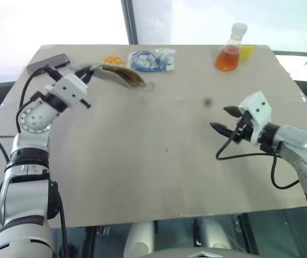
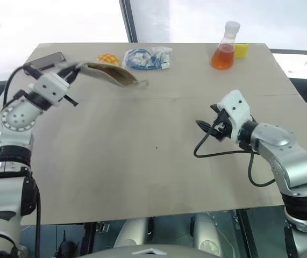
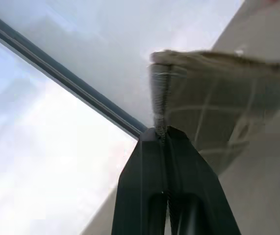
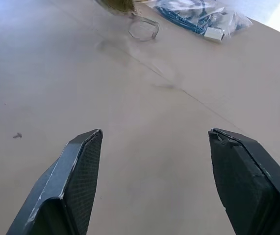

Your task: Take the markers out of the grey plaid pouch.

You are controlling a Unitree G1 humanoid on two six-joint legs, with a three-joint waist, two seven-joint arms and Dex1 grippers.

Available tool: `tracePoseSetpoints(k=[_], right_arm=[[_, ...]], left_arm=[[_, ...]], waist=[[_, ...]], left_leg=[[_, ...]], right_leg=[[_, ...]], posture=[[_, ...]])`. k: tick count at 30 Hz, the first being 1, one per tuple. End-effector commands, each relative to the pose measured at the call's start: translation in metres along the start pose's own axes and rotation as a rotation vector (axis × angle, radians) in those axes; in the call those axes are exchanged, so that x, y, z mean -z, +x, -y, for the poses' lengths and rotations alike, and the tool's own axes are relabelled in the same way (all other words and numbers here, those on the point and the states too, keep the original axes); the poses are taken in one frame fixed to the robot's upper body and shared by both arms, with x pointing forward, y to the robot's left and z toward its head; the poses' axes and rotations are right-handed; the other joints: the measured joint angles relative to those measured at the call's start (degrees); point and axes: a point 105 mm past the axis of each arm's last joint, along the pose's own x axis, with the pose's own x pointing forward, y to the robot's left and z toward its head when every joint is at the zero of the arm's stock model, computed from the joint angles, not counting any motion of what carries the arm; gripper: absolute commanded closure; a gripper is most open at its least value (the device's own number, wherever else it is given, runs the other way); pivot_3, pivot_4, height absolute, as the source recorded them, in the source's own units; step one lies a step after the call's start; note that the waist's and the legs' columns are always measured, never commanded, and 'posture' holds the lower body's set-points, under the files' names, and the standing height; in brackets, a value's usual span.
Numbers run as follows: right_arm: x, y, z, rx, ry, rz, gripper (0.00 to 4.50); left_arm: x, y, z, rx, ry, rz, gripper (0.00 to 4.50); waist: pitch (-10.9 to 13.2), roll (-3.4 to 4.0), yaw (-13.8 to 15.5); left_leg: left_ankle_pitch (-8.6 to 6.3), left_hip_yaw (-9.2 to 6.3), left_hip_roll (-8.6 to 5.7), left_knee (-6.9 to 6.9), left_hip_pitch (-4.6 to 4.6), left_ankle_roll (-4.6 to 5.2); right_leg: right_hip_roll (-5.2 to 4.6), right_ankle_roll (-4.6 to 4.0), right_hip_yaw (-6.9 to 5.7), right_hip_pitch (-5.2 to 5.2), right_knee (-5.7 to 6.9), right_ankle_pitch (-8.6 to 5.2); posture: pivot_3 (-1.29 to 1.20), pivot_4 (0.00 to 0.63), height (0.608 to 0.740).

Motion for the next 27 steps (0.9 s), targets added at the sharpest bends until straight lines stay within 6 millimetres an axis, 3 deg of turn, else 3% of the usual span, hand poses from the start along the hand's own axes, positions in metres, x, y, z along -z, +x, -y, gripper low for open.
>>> tracePoseSetpoints(k=[1, 3, 5, 8, 11, 15, 16, 20, 22, 26, 27], right_arm=[[0.003, -0.008, -0.024, -0.057, -0.006, -0.015, 1.04], [0.019, -0.011, -0.032, -0.053, 0.016, -0.058, 1.04], [0.028, -0.012, -0.037, -0.057, 0.013, -0.089, 1.04], [0.031, -0.015, -0.041, -0.062, 0.018, -0.100, 1.04], [0.035, -0.019, -0.042, -0.054, 0.024, -0.115, 1.04], [0.041, -0.028, -0.046, -0.039, 0.044, -0.141, 1.01], [0.042, -0.031, -0.046, -0.024, 0.054, -0.144, 1.01], [0.044, -0.042, -0.042, 0.048, 0.071, -0.138, 1.01], [0.045, -0.047, -0.037, 0.073, 0.087, -0.130, 1.01], [0.056, -0.067, -0.046, 0.075, 0.071, -0.158, 0.04], [0.059, -0.073, -0.047, 0.092, 0.076, -0.167, 0.04]], left_arm=[[0.000, -0.010, 0.035, 0.153, -0.019, 0.041, 4.50], [0.011, -0.024, 0.079, 0.321, -0.051, 0.005, 4.50], [0.020, -0.033, 0.099, 0.397, -0.068, -0.040, 4.50], [0.029, -0.034, 0.110, 0.458, -0.086, -0.098, 4.50], [0.034, -0.031, 0.106, 0.496, -0.113, -0.135, 4.50], [0.038, -0.035, 0.093, 0.502, -0.267, -0.156, 3.12], [0.036, -0.037, 0.092, 0.509, -0.352, -0.145, 2.54], [0.015, -0.043, 0.089, 0.524, -0.649, -0.010, 0.64], [-0.008, -0.050, 0.091, 0.547, -0.771, 0.053, 0.64], [-0.051, -0.078, 0.108, 0.641, -1.015, 0.022, 0.60], [-0.056, -0.085, 0.110, 0.640, -1.046, -0.001, 0.60]], waist=[[0.0, 0.02, 0.0], [0.0, 0.03, 0.0], [0.0, 0.00, -0.1], [0.1, -0.21, -0.1], [0.0, -0.21, 0.0], [0.0, -0.25, -0.1], [0.0, -0.25, -0.1], [0.0, -0.25, -0.2], [0.0, -0.23, -0.4], [0.0, -0.24, -1.4], [0.0, -0.24, -1.4]], left_leg=[[-0.01, 0.00, 0.00, -0.08, 0.03, 0.00], [0.00, 0.02, 0.00, -0.25, 0.05, 0.00], [0.00, 0.03, 0.00, -0.27, 0.05, 0.00], [0.02, 0.00, 0.03, -0.20, 0.02, -0.02], [0.04, -0.03, 0.05, -0.03, 0.05, -0.05], [0.03, 0.02, 0.04, 0.15, 0.00, -0.05], [0.03, 0.01, 0.04, 0.15, -0.03, -0.04], [0.03, -0.08, 0.05, 0.11, -0.09, -0.04], [0.03, -0.09, 0.05, 0.11, -0.07, -0.04], [-0.01, -0.15, 0.08, 0.07, 0.10, 0.01], [-0.01, -0.19, 0.09, 0.07, 0.11, 0.01]], right_leg=[[0.00, 0.01, 0.00, 0.00, 0.00, -0.01], [0.01, 0.03, 0.00, -0.07, 0.00, -0.03], [0.02, 0.03, 0.00, -0.09, 0.02, -0.03], [0.06, 0.03, 0.00, -0.14, 0.08, -0.03], [0.06, -0.13, 0.00, -0.09, 0.11, -0.12], [0.01, -0.20, 0.02, -0.07, 0.10, -0.14], [0.01, -0.20, 0.02, -0.05, 0.10, -0.13], [0.03, -0.04, -0.04, -0.09, 0.17, -0.04], [0.02, 0.00, -0.03, -0.06, 0.20, -0.02], [-0.02, 0.00, -0.02, 0.20, 0.13, -0.03], [0.01, -0.08, -0.06, 0.19, 0.13, -0.09]], posture=[[0.00, 0.150, 0.740], [0.00, 0.150, 0.740], [0.00, 0.150, 0.740], [0.00, 0.150, 0.740], [0.00, 0.150, 0.740], [0.00, 0.150, 0.740], [0.00, 0.150, 0.740], [0.00, 0.150, 0.740], [0.00, 0.150, 0.740], [0.00, 0.150, 0.740], [0.00, 0.150, 0.740]])
